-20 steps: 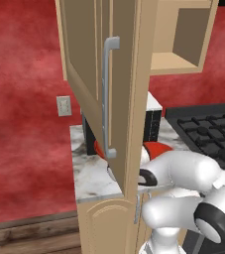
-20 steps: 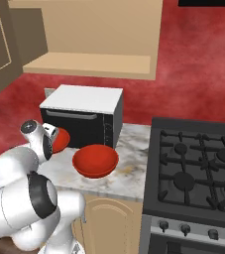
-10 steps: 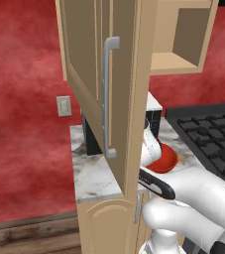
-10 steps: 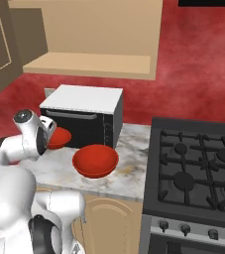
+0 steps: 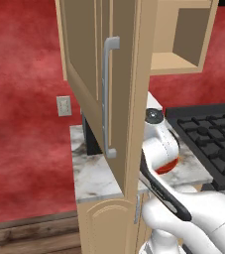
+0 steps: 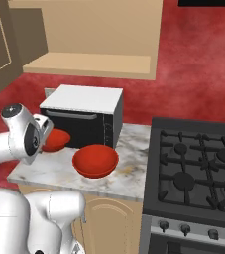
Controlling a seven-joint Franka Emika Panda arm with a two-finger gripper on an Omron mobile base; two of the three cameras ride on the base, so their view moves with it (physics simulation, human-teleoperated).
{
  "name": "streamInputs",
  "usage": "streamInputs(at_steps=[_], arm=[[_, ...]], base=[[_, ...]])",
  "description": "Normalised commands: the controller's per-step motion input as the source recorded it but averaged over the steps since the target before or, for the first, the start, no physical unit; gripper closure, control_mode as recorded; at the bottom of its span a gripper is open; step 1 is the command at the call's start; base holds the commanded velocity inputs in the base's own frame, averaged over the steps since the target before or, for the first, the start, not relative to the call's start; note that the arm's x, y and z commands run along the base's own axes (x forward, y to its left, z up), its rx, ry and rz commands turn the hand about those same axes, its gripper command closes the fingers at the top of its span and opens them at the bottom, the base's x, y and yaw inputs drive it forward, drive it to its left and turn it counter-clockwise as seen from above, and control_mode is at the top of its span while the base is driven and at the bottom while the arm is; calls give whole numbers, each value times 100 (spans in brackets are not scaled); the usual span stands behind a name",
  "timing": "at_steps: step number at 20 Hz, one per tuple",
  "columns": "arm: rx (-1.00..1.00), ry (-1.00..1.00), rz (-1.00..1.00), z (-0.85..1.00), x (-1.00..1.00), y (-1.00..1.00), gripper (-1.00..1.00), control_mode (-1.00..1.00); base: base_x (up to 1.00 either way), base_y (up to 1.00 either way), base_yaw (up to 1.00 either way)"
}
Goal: Pick up the bowls on the counter and stack them on top of one another in the open cabinet. Place the smaller bowl on top of the larger bowl.
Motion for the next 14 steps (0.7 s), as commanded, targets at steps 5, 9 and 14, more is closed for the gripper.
streamInputs(at_steps=[5, 9, 14], arm=[[-5, -12, 0, 14, -71, -32, 100, -100], [-2, -15, 0, 18, -43, -50, 100, -100], [0, -8, 0, 24, -22, -55, 100, -100]], base=[[0, 0, 0], [0, 0, 0], [0, 0, 0]])
